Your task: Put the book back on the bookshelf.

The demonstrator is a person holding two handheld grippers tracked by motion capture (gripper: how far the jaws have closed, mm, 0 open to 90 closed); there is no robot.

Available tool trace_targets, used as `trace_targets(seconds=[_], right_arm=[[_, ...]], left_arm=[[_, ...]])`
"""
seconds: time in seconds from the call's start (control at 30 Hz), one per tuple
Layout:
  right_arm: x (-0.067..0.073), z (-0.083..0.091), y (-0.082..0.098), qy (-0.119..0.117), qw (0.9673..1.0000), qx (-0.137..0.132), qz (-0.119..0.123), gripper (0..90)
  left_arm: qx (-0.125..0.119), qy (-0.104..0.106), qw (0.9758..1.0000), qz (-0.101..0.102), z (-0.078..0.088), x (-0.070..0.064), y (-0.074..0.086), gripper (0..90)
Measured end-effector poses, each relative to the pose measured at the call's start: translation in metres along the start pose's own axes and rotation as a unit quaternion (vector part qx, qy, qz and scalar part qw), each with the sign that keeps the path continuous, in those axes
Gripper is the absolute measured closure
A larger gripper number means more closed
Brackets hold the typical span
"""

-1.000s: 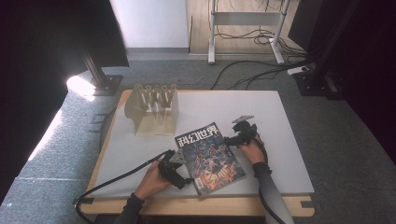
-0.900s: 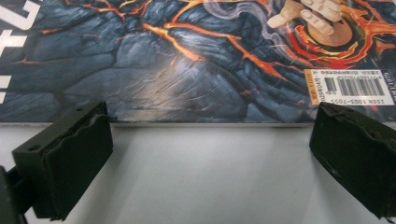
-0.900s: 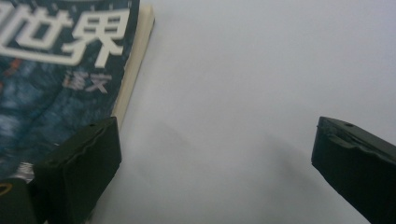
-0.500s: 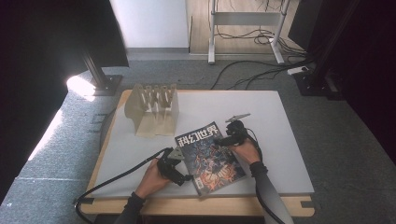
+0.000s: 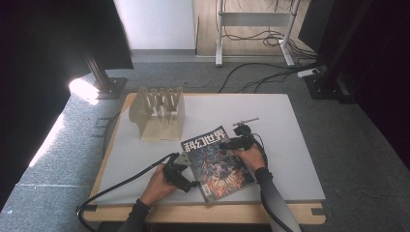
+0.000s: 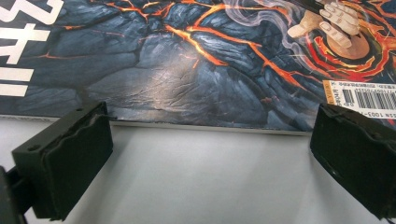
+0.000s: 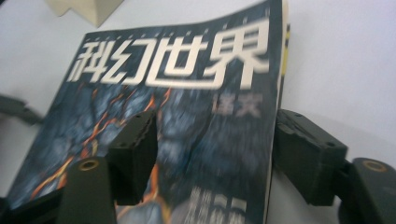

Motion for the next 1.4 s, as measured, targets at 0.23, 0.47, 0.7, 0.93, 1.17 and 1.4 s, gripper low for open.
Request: trace_targets(seconds=[0.23,0.47,0.7,0.93,1.17,1.4], right_arm=[[0.006,0.009,0.002,-0.035,0.9993,0.005,0.013,42.9],[0.011,-0.007,-0.019,-0.037,0.9985,0.001,0.04,57.2],[0.023,0.008,-0.024,-0.034,0.9962,-0.01,0.079,80.0],[0.047,0.032,-0.031,-0.03,0.9916,-0.031,0.122,80.9],[0.064,0.055,-0.037,-0.026,0.9874,-0.057,0.145,80.9],[0.073,0.07,-0.04,-0.028,0.9851,-0.071,0.154,80.9]], left_arm=[[-0.001,-0.002,1.0,-0.001,0.0,0.0,0.0,0.0],[-0.001,-0.003,1.0,-0.001,0.0,0.0,0.0,0.0],[-0.002,-0.002,1.0,0.001,-0.001,-0.001,0.0,0.0],[-0.005,0.001,0.9998,0.02,0.002,0.0,0.0,0.0],[-0.007,-0.004,0.9978,0.066,0.013,0.013,0.003,0.0],[-0.03,0.009,0.9958,0.086,0.013,0.028,-0.011,0.0]])
Point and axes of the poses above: each handheld gripper's, and its own axes: z roughly backward along the jaws, y roughly out of its underside, x roughly to its left, the point moved 7 cm from there along -z, roughly forward along the jaws, and after that the axes turned 7 degrees about y, right-handed, at the moved point
